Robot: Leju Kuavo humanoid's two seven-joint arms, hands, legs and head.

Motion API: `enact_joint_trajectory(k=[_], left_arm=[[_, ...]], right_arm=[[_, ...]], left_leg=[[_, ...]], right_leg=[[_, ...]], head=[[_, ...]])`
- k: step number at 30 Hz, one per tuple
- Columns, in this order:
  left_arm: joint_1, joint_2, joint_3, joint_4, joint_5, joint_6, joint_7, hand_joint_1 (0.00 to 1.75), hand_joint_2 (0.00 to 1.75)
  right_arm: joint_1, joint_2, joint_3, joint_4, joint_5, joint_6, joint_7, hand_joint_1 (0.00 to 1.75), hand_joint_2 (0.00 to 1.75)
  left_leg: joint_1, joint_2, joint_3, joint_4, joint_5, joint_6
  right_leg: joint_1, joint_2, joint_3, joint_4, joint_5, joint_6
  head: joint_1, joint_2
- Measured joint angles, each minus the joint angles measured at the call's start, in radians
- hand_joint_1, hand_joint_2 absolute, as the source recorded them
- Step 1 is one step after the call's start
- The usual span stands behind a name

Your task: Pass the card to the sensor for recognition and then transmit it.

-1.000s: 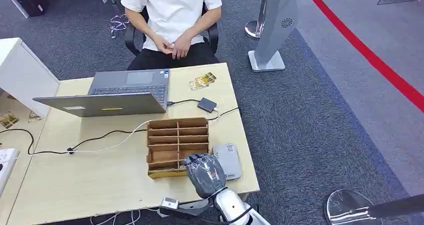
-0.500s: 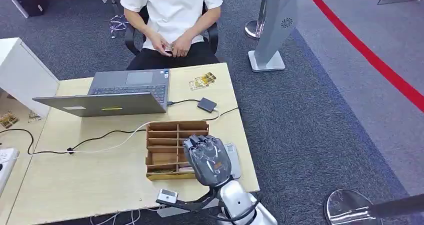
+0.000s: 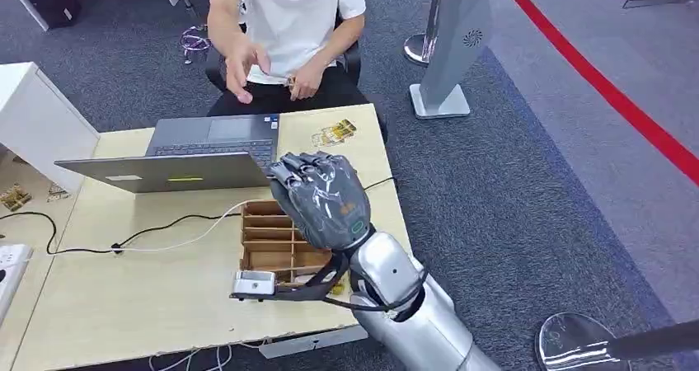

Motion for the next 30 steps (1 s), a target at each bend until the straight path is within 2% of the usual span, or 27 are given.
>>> enact_joint_trajectory(k=[2,4,9,12,16,17,18,19,25,30], left_arm=[[-0.001,0.002,-0.005,0.0,-0.002,-0.003,0.0,0.0,1.75],[-0.004,0.005,-0.014,0.0,-0.018,-0.008,0.002,0.0,1.75],[-0.023,0.024,-0.052,0.0,-0.053,-0.032,0.011,0.0,1.75],[-0.026,0.032,-0.066,0.0,-0.059,-0.035,0.012,0.0,1.75],[-0.03,0.039,-0.079,-0.003,-0.061,-0.037,0.014,0.0,1.75],[-0.03,0.041,-0.081,-0.003,-0.062,-0.037,0.014,0.0,1.75],[-0.03,0.044,-0.083,-0.005,-0.062,-0.038,0.014,0.0,1.75],[-0.03,0.046,-0.084,-0.005,-0.063,-0.039,0.014,0.0,1.75],[-0.03,0.055,-0.09,-0.01,-0.061,-0.041,0.014,0.0,1.75],[-0.03,0.056,-0.09,-0.01,-0.056,-0.041,0.015,0.0,1.75]], right_arm=[[-0.021,0.002,0.008,0.008,-0.019,0.017,0.0,1.75,1.75],[-0.068,0.011,0.015,0.038,-0.042,0.069,0.006,1.75,1.75],[-0.259,0.074,0.017,0.208,-0.04,0.186,0.072,1.75,1.75],[-0.335,0.109,0.017,0.304,-0.023,0.201,0.093,1.75,1.75],[-0.381,0.138,0.017,0.395,-0.012,0.2,0.103,1.75,1.75],[-0.394,0.143,0.017,0.419,-0.011,0.2,0.106,1.5,1.75],[-0.402,0.147,0.017,0.436,-0.008,0.199,0.106,0.3,1.75],[-0.405,0.151,0.017,0.448,-0.007,0.198,0.106,0.0,1.75],[-0.415,0.171,0.016,0.529,-0.047,0.196,0.07,0.0,1.75],[-0.415,0.175,0.014,0.547,-0.077,0.195,0.042,0.0,1.75]], left_leg=[[0.0,0.0,-0.001,0.0,0.0,0.0],[0.0,0.001,-0.001,0.0,0.0,0.0],[0.001,0.001,0.0,0.0,0.001,-0.001],[0.001,0.001,0.0,0.0,0.002,-0.001],[0.001,0.0,-0.001,0.0,0.001,-0.001],[0.001,0.001,-0.001,0.0,0.001,-0.001],[0.001,0.001,-0.001,0.0,0.001,-0.001],[0.001,0.0,-0.001,0.0,0.001,-0.001],[0.001,0.0,-0.001,0.0,0.001,-0.001],[0.001,0.0,-0.001,0.0,0.001,-0.001]], right_leg=[[0.0,0.0,0.0,0.0,0.0,0.0],[0.0,0.001,-0.001,0.001,0.0,0.0],[0.0,0.0,0.0,0.001,0.001,-0.001],[0.001,0.0,0.0,0.001,0.001,-0.001],[0.001,0.001,-0.001,0.001,0.001,-0.001],[0.001,0.001,-0.001,0.001,0.001,-0.001],[0.001,0.001,-0.001,0.001,0.001,-0.001],[0.001,0.0,-0.001,0.001,0.001,-0.001],[0.001,0.0,-0.001,0.001,0.001,-0.001],[0.001,0.0,-0.001,0.001,0.001,-0.001]], head=[[0.0,0.0],[0.0,0.0],[0.0,0.0],[0.0,0.0],[0.0,0.0],[0.0,0.0],[0.0,0.0],[0.0,0.0],[0.0,0.0],[0.0,0.0]])
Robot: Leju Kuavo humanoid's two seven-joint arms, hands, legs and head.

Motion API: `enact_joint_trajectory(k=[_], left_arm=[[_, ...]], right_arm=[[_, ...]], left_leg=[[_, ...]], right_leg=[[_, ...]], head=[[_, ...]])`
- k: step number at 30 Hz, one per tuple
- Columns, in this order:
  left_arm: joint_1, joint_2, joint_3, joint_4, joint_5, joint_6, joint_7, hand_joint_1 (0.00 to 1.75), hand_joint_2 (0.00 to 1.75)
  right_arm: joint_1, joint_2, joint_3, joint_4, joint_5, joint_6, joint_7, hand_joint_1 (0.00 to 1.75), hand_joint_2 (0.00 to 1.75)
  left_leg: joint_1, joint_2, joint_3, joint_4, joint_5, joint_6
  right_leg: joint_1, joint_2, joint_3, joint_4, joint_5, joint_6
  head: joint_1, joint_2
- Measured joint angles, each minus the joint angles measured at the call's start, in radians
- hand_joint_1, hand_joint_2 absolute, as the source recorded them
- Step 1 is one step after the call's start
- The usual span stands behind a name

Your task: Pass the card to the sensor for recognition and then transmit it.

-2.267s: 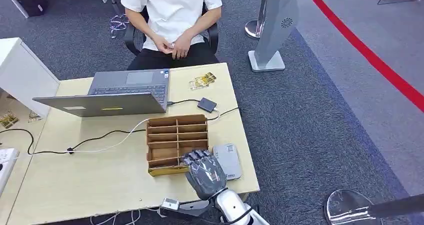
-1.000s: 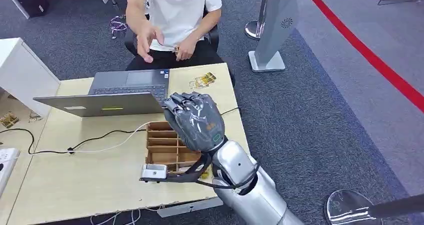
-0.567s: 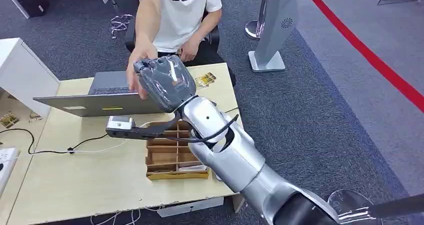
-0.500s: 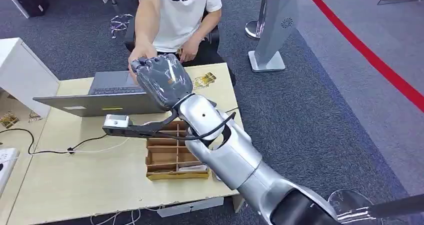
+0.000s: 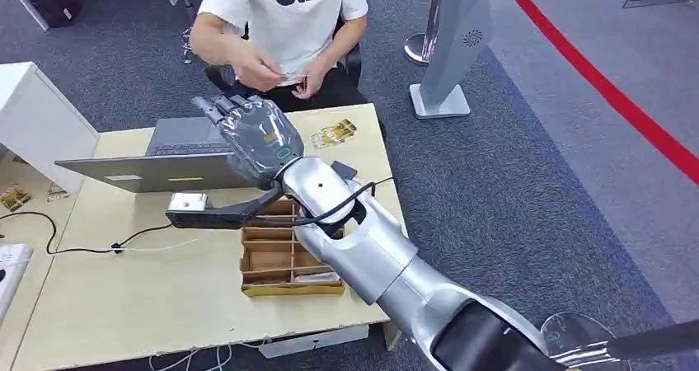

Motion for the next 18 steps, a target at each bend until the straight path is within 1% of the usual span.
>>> enact_joint_trajectory(k=[2,4,8,10,13,15,18], left_arm=[[0.0,0.0,0.0,0.0,0.006,0.001,0.005,0.0,1.75],[0.0,-0.002,0.0,0.0,0.016,0.003,0.006,0.0,1.75],[0.004,-0.012,0.0,0.0,0.042,0.003,-0.002,0.0,1.75],[0.01,-0.021,0.0,0.0,0.057,0.003,-0.007,0.0,1.75],[0.016,-0.03,0.002,0.001,0.082,0.011,-0.01,0.0,1.75],[0.022,-0.039,0.007,0.001,0.1,0.026,-0.011,0.0,1.75],[0.032,-0.048,0.02,0.002,0.126,0.041,-0.016,0.0,1.75]], right_arm=[[0.002,0.0,-0.005,-0.005,-0.025,-0.007,-0.024,0.0,1.75],[0.019,-0.003,-0.01,-0.038,-0.055,-0.011,-0.051,0.0,1.75],[0.103,-0.032,-0.01,-0.182,-0.118,-0.02,-0.101,0.0,1.75],[0.161,-0.064,-0.01,-0.286,-0.14,-0.041,-0.123,0.0,1.75],[0.261,-0.118,-0.01,-0.438,-0.146,-0.088,-0.137,0.0,1.75],[0.341,-0.162,-0.01,-0.528,-0.145,-0.137,-0.144,0.0,1.75],[0.471,-0.229,-0.022,-0.626,-0.153,-0.221,-0.182,0.0,1.75]], left_leg=[[0.0,0.0,0.0,0.0,0.0,0.0],[0.0,0.0,0.0,0.0,0.0,0.0],[0.0,0.0,0.0,0.0,0.0,0.0],[0.0,0.0,0.0,0.0,-0.001,0.0],[0.0,-0.001,0.0,0.0,-0.002,0.0],[0.0,-0.001,0.0,0.0,-0.002,0.001],[-0.001,-0.001,0.0,0.0,-0.003,0.002]], right_leg=[[0.0,0.0,0.0,0.0,0.0,0.0],[0.0,0.0,0.0,0.0,0.0,0.0],[0.0,0.0,0.0,-0.001,0.0,0.0],[0.0,0.0,0.0,-0.001,0.0,0.0],[0.0,-0.001,0.0,-0.002,-0.001,0.001],[0.0,-0.001,0.0,-0.003,-0.001,0.001],[-0.001,-0.001,0.0,-0.003,-0.001,0.001]], head=[[0.0,0.0],[0.0,0.0],[0.0,0.0],[0.0,0.0],[0.0,0.0],[-0.001,0.0],[-0.001,0.0]])
